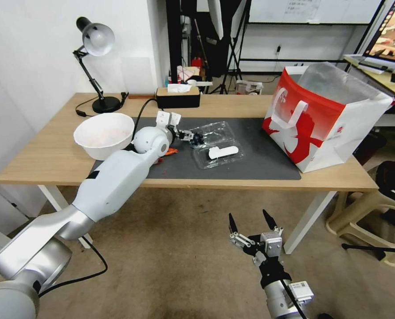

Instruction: Close the takeout container lid, then place the container into the takeout bag.

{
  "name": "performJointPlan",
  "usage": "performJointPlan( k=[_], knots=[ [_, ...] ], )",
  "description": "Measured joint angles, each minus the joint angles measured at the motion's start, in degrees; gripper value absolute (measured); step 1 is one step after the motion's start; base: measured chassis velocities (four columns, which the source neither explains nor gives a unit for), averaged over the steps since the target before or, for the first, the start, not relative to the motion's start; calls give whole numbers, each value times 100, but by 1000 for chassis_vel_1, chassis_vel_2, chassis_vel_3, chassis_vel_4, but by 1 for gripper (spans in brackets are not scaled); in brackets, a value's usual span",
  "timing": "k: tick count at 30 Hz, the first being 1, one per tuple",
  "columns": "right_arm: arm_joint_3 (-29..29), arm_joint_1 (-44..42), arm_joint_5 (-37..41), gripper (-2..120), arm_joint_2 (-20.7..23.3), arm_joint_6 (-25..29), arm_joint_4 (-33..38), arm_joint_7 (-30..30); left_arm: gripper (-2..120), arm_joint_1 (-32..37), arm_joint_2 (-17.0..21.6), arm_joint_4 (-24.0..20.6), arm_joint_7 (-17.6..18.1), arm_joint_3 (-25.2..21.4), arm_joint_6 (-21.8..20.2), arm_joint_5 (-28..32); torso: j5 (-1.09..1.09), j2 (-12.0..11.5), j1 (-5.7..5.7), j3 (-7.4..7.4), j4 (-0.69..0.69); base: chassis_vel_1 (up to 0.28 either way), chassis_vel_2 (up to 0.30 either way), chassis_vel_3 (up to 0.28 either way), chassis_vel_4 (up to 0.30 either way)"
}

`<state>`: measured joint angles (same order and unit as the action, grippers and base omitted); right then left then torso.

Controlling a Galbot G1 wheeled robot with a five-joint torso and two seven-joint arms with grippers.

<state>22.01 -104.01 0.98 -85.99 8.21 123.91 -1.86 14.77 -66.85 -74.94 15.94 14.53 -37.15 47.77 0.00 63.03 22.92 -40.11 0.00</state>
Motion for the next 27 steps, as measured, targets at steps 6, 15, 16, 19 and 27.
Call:
performJointPlan(
  k=[6,15,16,19,27],
  knots=[
    [-1,33,7,100,28,5,-10,-1,100,-6,13,29,-100,-10,-145,-28,0,0,0,0,0,0,0,0,0],
    [-27,43,11,100,39,11,-50,-2,100,-87,-23,243,-99,-19,-189,-30,0,0,0,0,0,0,0,0,0],
    [-32,43,11,100,38,16,-55,-2,100,-97,-27,275,-96,-18,-194,-30,0,0,0,0,0,0,0,0,0],
    [-36,43,11,100,40,26,-63,-2,100,-106,-32,307,-91,-18,-200,-30,0,0,0,0,0,0,0,0,0],
    [-37,51,11,100,50,40,-105,-3,100,-145,-55,360,-134,-19,-263,-10,0,0,0,0,-1,0,0,0,0]
  ],
)
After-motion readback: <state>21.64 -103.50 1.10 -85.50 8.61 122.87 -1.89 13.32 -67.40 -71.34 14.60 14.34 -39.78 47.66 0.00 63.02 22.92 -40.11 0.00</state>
